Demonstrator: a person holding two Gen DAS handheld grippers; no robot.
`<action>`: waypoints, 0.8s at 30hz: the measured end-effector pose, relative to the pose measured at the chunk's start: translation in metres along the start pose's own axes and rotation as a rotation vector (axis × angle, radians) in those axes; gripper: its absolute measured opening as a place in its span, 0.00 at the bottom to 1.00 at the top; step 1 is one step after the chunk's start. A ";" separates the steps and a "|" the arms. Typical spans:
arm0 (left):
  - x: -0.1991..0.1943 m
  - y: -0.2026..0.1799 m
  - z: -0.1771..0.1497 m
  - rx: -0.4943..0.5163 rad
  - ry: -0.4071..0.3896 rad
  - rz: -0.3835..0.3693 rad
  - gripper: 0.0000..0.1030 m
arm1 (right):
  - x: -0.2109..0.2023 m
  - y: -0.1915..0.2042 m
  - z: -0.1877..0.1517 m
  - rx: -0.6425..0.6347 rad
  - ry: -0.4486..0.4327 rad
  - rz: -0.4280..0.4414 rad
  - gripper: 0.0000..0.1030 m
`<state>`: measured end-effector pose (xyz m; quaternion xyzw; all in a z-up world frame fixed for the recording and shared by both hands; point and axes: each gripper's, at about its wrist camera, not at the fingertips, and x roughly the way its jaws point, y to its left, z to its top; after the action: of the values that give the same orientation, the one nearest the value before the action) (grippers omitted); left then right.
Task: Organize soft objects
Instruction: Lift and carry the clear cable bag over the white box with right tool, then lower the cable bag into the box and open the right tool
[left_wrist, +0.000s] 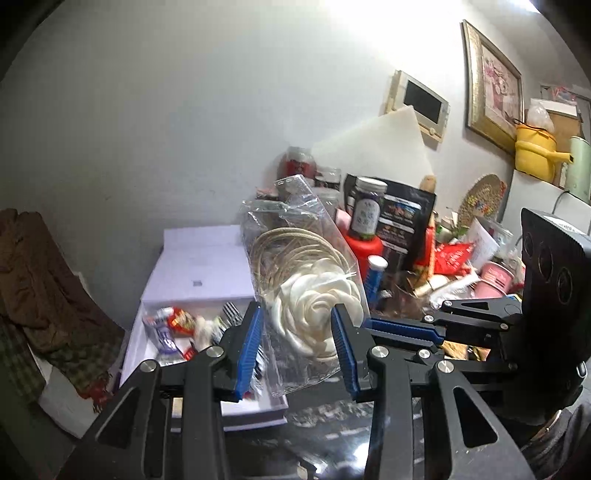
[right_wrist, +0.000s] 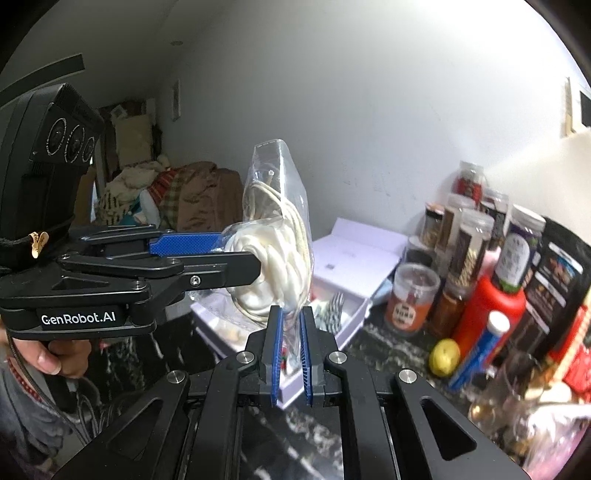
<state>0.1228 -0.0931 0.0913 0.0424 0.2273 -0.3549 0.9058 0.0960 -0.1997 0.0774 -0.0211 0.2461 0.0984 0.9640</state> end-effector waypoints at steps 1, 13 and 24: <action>0.002 0.003 0.003 0.001 -0.004 0.005 0.37 | 0.004 -0.001 0.004 -0.003 -0.004 0.000 0.09; 0.042 0.058 0.023 -0.001 0.019 0.075 0.37 | 0.074 -0.006 0.032 -0.039 -0.003 0.038 0.09; 0.087 0.098 0.001 -0.052 0.117 0.113 0.37 | 0.138 -0.006 0.020 -0.041 0.086 0.078 0.09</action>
<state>0.2441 -0.0744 0.0460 0.0523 0.2864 -0.2942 0.9103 0.2252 -0.1794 0.0293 -0.0353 0.2860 0.1397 0.9473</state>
